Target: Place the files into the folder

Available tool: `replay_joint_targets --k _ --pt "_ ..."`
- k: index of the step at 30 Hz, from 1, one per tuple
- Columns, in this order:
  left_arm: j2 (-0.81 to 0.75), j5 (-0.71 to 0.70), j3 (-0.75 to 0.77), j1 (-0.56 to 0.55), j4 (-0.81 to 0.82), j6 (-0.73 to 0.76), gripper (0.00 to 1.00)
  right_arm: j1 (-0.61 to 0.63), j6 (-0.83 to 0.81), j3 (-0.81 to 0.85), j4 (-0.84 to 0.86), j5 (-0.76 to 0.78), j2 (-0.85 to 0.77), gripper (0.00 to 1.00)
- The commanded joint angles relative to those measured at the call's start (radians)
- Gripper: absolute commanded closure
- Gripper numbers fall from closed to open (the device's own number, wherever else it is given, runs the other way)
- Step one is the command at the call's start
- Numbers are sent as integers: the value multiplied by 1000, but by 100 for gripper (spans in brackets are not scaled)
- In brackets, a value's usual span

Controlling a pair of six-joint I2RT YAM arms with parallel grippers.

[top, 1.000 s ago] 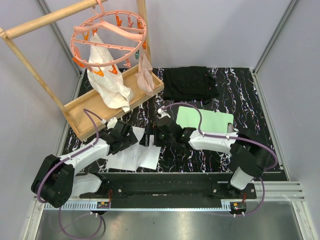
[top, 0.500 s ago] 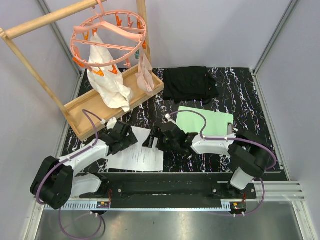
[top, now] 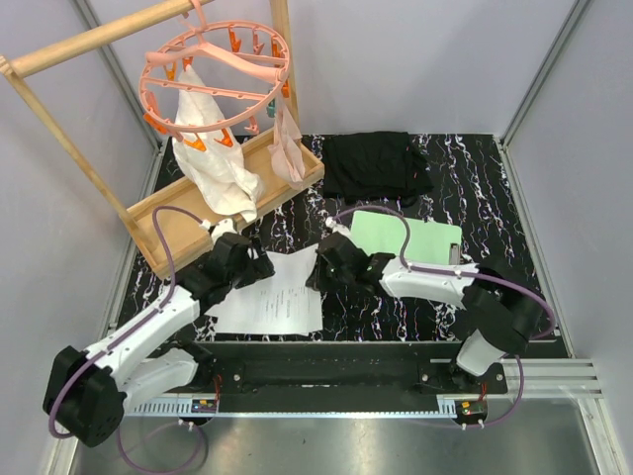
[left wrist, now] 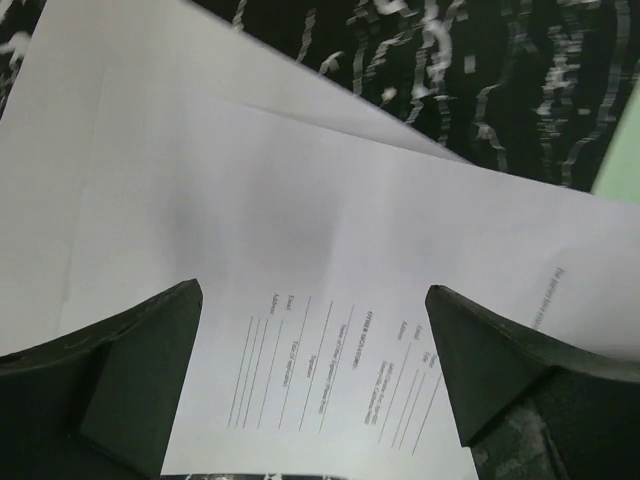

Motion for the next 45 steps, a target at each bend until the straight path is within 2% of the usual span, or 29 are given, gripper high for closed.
replay_joint_targets --k 1,4,5,7,9,11,13,15,21,26,31,38,39,41,42,43,45 --pt "-54 -30 142 -76 -1 118 1 -96 -165 39 -127 47 -200 100" --pt "-31 -15 209 -151 16 135 1 -286 -259 -15 -177 -83 -306 100" --pt "10 -5 243 -166 38 139 1 -397 -286 -21 -222 -167 -324 100" --pt "116 78 275 -203 80 168 1 -493 -399 -24 -268 -281 -349 100" --pt "208 119 369 -223 76 160 1 -609 -489 3 -351 -330 -341 100" --pt "323 148 455 -267 110 152 1 -662 -613 37 -465 -324 -308 100" --pt "417 177 525 -290 134 129 1 -748 -696 51 -497 -374 -286 100" --pt "472 203 571 -297 174 112 1 -821 -712 53 -495 -376 -259 100" --pt "702 223 812 -303 177 156 1 -926 -725 106 -530 -356 -113 100" --pt "872 238 967 -301 147 215 1 -938 -721 177 -560 -310 1 100" --pt "977 326 1038 -301 156 219 3 -937 -701 204 -561 -264 45 100" --pt "1075 337 1116 -286 122 252 3 -956 -681 212 -555 -206 88 100" --pt "1081 343 1116 -286 130 253 3 -956 -676 217 -556 -192 96 97" --pt "1120 410 1142 -284 145 255 4 -960 -666 229 -563 -160 111 79" --pt "1138 432 1162 -284 133 258 5 -961 -661 231 -561 -152 113 65" --pt "1156 445 1182 -283 119 259 7 -963 -653 234 -561 -139 110 30" --pt "1201 484 1220 -283 113 264 10 -963 -633 234 -561 -119 91 15"
